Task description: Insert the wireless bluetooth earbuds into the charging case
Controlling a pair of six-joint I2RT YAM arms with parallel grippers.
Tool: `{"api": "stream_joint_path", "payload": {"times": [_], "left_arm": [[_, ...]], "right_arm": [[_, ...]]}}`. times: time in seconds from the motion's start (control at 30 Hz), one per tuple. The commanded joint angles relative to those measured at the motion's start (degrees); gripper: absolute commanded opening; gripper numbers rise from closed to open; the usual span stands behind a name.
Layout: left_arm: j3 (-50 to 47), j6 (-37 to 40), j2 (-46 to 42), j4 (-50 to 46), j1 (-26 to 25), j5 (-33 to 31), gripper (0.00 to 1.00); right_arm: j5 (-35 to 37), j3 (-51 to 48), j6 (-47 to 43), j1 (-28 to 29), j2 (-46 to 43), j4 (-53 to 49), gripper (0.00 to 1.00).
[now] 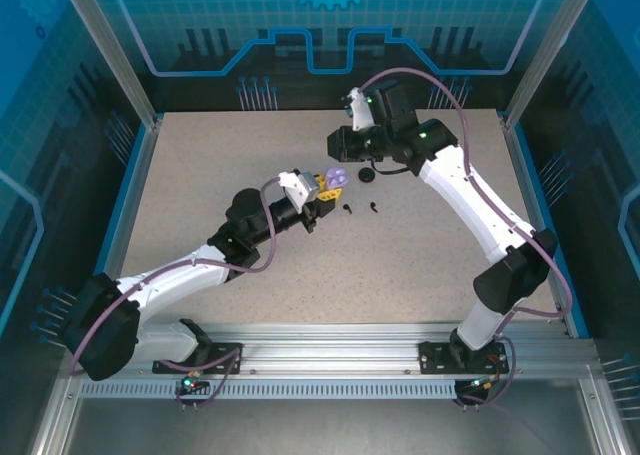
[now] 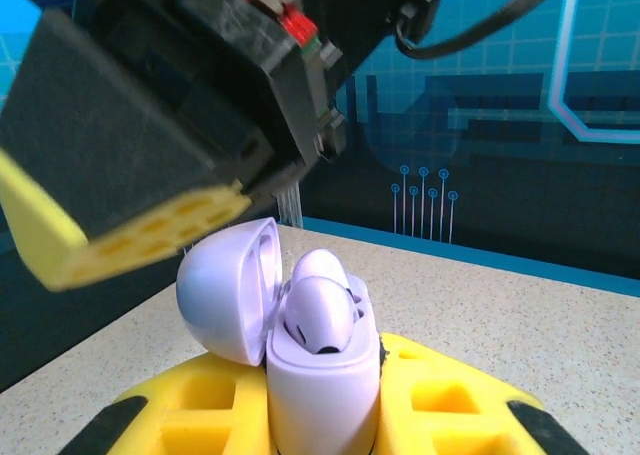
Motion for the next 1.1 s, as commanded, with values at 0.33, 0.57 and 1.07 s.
{"api": "stream_joint_path", "payload": {"times": [0.33,0.57,1.07], "left_arm": [[0.67,-1.4,0.57,2.29,-0.73,-1.55,0.0],[0.9,-4.14,1.15,0.38,-0.73,-2.09,0.0],[-0.24,-19.31,5.15,-1.88,-1.68,-0.2,0.0]], "right_arm": [[2.56,-11.49,0.96,3.59,-12.69,-3.26,0.11],[8.84,-17.01,6.94,-1.28,-18.62,0.21,0.3],[6.35,-33.14,12.01,-10.61,-27.95,5.98,0.63]]}}
